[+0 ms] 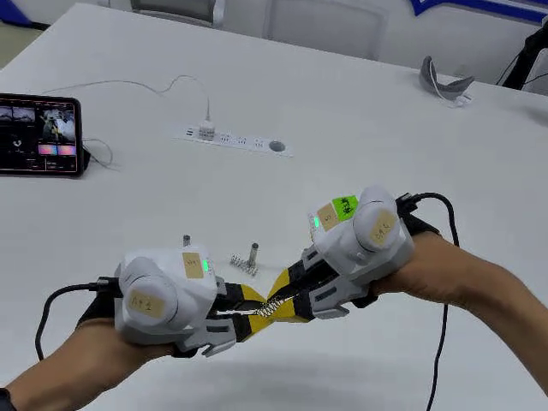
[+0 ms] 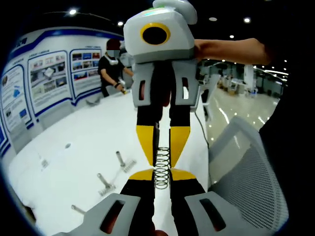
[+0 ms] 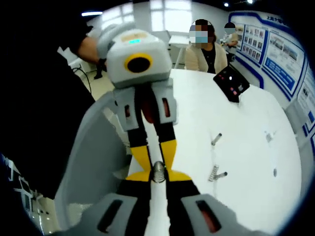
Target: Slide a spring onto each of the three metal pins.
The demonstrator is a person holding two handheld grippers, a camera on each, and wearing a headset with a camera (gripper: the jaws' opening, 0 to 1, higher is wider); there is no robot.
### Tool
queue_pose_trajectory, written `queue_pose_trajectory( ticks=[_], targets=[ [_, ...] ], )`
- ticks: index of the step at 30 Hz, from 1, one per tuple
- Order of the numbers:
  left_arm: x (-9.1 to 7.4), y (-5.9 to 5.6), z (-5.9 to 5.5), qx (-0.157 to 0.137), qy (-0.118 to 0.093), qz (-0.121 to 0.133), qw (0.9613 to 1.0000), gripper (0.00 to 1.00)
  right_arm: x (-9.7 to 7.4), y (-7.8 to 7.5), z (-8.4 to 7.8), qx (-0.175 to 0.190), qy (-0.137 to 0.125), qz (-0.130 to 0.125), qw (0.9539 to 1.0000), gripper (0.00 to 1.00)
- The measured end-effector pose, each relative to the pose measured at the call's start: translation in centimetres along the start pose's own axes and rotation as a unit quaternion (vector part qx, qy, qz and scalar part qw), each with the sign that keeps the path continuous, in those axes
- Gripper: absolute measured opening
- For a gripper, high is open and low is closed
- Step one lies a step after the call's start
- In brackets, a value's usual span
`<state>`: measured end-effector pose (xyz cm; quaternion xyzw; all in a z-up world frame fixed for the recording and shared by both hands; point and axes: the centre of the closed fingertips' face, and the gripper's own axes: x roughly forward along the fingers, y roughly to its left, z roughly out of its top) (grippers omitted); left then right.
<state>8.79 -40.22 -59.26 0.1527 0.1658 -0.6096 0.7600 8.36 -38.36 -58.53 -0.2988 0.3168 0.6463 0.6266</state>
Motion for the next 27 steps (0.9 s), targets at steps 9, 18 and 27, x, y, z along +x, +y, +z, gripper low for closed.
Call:
queue_pose_trajectory(
  ticks=[9, 18, 27],
  targets=[
    [-1.6, 1.3, -1.5, -0.046, -0.010, 0.042, 0.9980, 0.15, 0.4, -0.7, 1.0, 0.001, -0.029, 0.007, 0.9995, 0.12],
    [-4.5, 4.2, -3.8, -0.082, 0.000, 0.102, 0.9914, 0.21, -0.2, -2.5, 0.8, 0.026, -0.056, -0.003, 0.9981, 0.12],
    [-7.7, 6.9, -5.6, -0.111, 0.003, 0.162, 0.9804, 0.29, 0.3, -3.9, 0.1, 0.033, -0.042, -0.010, 0.9985, 0.12]
  ],
)
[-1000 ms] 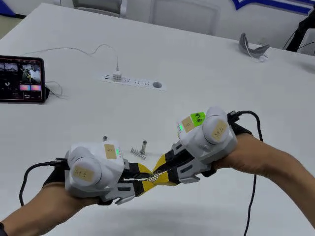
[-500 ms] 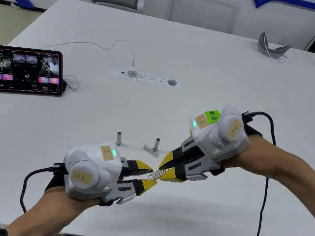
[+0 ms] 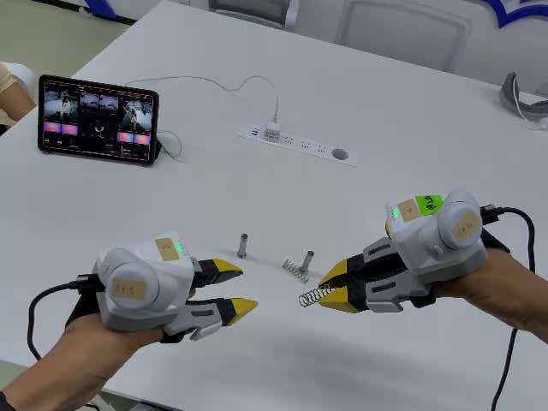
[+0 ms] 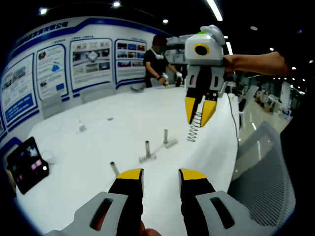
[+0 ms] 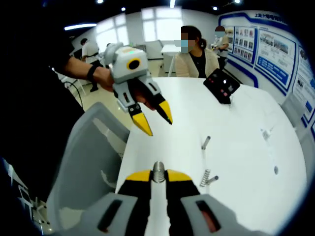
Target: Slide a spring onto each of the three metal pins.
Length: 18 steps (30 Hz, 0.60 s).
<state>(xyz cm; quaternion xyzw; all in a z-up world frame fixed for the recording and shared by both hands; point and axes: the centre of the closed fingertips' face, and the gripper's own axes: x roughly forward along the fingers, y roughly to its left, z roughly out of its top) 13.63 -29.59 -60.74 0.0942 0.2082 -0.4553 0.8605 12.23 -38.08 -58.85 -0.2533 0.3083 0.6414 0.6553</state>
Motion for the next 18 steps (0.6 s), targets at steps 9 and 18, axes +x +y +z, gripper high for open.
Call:
queue_pose_trajectory(
  ticks=[9, 18],
  targets=[
    [-1.5, 2.4, -3.9, -0.041, 0.041, 0.043, 0.9974, 0.35, 1.7, -1.2, -0.8, -0.014, 0.030, -0.005, 0.9994, 0.12],
    [-3.3, 3.5, -5.8, -0.071, 0.051, 0.066, 0.9940, 0.45, 3.3, -2.5, 0.1, -0.011, 0.033, 0.000, 0.9994, 0.12]
  ],
)
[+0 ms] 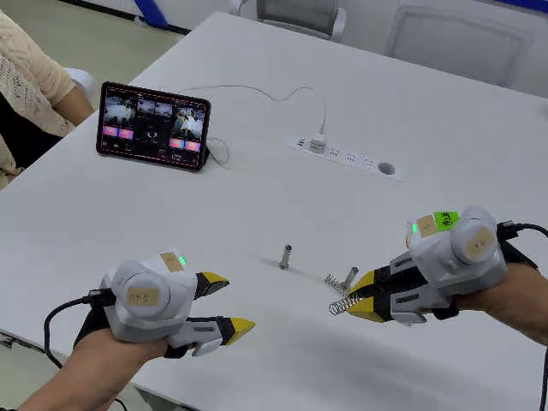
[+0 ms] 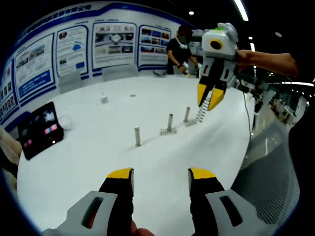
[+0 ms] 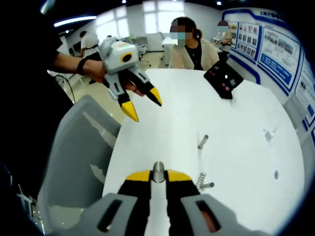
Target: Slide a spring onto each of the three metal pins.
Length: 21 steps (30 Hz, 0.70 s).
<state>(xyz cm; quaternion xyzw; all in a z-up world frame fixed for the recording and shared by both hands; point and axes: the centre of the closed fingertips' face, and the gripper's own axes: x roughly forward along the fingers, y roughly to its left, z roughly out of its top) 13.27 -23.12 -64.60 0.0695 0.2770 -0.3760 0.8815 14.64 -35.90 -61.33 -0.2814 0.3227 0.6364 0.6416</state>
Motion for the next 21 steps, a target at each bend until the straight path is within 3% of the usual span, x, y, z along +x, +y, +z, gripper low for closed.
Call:
queue_pose_trajectory(
  ticks=[7, 21],
  targets=[
    [-1.1, 1.5, -0.4, -0.023, -0.003, 0.024, 0.9994, 0.51, 0.6, -1.1, 1.1, -0.009, 0.005, 0.006, 0.9999, 0.12],
    [-3.5, 3.8, -0.6, -0.042, -0.012, 0.063, 0.9970, 0.59, 1.9, -5.1, 2.8, -0.007, 0.021, -0.013, 0.9997, 0.12]
  ],
)
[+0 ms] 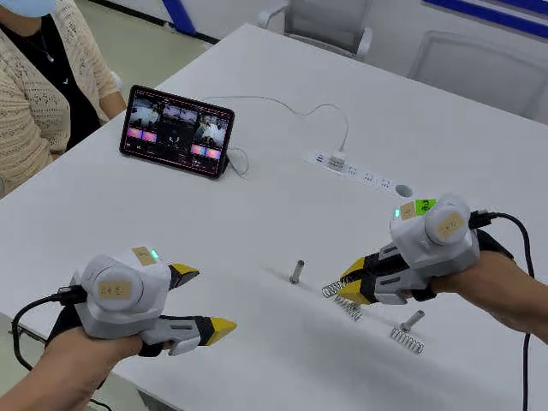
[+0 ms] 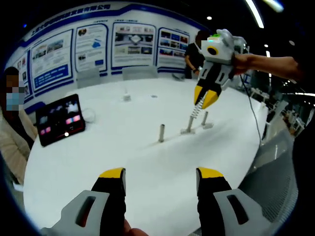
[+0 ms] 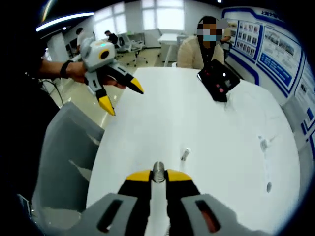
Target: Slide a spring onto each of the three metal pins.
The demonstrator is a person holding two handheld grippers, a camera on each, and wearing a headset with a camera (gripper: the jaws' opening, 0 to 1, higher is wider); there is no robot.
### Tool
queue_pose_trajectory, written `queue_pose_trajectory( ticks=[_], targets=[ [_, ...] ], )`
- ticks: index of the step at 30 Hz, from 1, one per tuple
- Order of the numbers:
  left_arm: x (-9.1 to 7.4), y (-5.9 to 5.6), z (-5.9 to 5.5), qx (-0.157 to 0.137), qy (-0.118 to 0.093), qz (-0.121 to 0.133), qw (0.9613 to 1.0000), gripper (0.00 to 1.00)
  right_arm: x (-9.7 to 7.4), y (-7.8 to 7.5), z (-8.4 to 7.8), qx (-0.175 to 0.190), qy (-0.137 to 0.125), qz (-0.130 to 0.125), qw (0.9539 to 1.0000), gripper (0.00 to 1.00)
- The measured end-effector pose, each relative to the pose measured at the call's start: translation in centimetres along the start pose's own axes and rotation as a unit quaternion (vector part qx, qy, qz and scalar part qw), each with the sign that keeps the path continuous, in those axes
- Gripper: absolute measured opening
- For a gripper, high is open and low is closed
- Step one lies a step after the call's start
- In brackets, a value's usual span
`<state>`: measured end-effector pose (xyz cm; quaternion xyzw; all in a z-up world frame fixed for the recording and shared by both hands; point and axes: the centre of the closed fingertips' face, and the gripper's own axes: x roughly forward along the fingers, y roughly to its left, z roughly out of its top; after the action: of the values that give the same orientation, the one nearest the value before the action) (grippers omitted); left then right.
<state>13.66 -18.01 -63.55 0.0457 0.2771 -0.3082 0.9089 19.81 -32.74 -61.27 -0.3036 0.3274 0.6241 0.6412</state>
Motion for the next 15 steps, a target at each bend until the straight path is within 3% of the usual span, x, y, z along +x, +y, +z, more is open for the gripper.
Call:
queue_pose_trajectory(
  ticks=[8, 15],
  targets=[
    [-1.3, 1.7, -0.3, -0.009, -0.006, 0.022, 0.9997, 0.60, 0.8, -1.7, 0.9, -0.005, 0.007, -0.005, 1.0000, 0.12],
    [-1.8, 2.2, -0.8, -0.017, -0.008, 0.030, 0.9994, 0.61, 2.1, -2.9, 0.7, -0.003, 0.022, -0.009, 0.9997, 0.12]
  ],
)
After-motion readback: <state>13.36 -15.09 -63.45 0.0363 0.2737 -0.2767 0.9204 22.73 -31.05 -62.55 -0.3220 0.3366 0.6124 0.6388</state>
